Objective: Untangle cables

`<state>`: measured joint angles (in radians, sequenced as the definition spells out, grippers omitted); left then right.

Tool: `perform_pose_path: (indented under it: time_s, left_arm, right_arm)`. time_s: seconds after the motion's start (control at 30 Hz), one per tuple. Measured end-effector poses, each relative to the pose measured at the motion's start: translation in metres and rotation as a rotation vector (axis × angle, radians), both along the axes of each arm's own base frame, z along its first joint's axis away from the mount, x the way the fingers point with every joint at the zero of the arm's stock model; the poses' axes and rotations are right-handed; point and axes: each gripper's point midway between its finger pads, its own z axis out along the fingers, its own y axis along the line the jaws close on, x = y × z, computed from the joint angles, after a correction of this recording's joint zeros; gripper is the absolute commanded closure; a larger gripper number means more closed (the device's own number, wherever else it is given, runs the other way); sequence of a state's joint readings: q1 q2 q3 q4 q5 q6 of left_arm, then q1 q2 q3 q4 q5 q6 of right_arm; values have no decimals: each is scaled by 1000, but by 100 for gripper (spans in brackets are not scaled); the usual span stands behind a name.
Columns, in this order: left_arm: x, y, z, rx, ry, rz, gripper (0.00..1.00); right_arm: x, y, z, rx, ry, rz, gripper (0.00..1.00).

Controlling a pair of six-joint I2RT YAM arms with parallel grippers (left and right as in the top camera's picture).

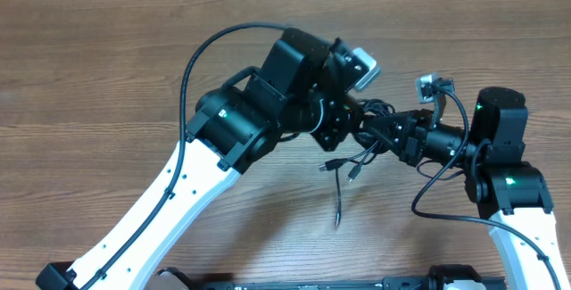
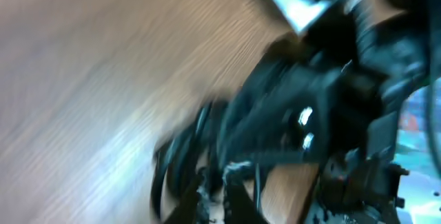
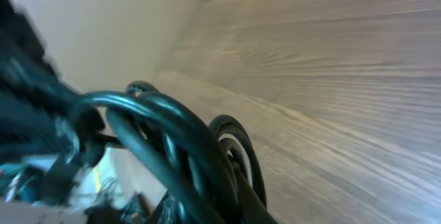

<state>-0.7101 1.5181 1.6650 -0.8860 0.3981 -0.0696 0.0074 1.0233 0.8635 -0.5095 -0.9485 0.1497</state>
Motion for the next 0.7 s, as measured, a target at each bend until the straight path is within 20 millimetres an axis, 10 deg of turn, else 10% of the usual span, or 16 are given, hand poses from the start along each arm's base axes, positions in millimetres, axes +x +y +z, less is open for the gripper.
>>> perform_pose_path:
  time_s: [0.33,0.7]
  left_arm:
    - [-4,24,-22,86,141,140,86]
    - [6,17,-12,3,194,241,53]
  right_arm:
    - [13,-8,1,-18,-10,-74,95]
    - [14,-8,3,0,5,-83,96]
